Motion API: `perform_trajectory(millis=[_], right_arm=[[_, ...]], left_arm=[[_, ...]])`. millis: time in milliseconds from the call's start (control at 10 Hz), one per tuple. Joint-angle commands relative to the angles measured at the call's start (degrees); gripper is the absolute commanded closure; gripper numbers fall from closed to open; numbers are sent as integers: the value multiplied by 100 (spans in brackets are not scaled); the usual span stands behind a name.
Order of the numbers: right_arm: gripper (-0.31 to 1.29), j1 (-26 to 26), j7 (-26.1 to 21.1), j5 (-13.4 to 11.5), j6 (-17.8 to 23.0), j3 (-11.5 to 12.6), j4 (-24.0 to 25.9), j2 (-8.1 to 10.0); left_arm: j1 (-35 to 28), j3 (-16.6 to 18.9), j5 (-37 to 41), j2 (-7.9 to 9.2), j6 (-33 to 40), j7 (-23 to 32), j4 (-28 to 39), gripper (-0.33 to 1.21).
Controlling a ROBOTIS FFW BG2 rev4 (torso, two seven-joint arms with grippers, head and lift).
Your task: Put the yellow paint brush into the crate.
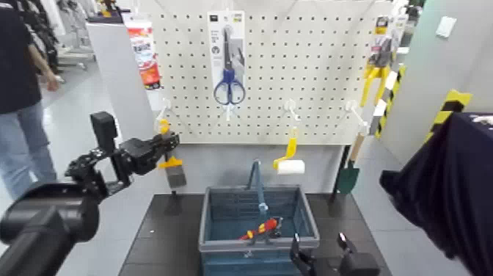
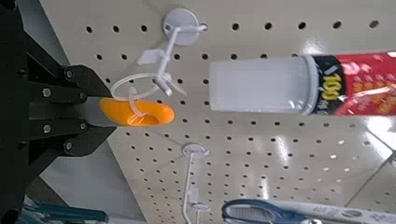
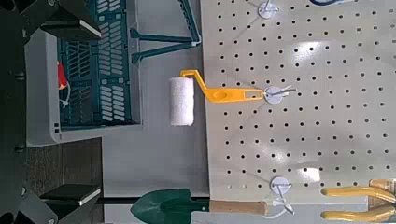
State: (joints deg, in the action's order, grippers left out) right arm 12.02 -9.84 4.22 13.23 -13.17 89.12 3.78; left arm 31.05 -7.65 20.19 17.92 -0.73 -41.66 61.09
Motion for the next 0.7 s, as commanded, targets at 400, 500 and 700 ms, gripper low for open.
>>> perform_trajectory(millis=[400,500,700], right_arm=[[15,11,0,0,-22,17,0,-9],[14,19,0,0,-22,17,0,-9],[14,28,0,0,-13,17,0,-18]], left_arm=[[-425,-158,582,-8,-727,-9,1388,119],[-504,-184,758,-8,-876,8,1590,119],[-653,-158,925,19,-1131,167,1933,119]])
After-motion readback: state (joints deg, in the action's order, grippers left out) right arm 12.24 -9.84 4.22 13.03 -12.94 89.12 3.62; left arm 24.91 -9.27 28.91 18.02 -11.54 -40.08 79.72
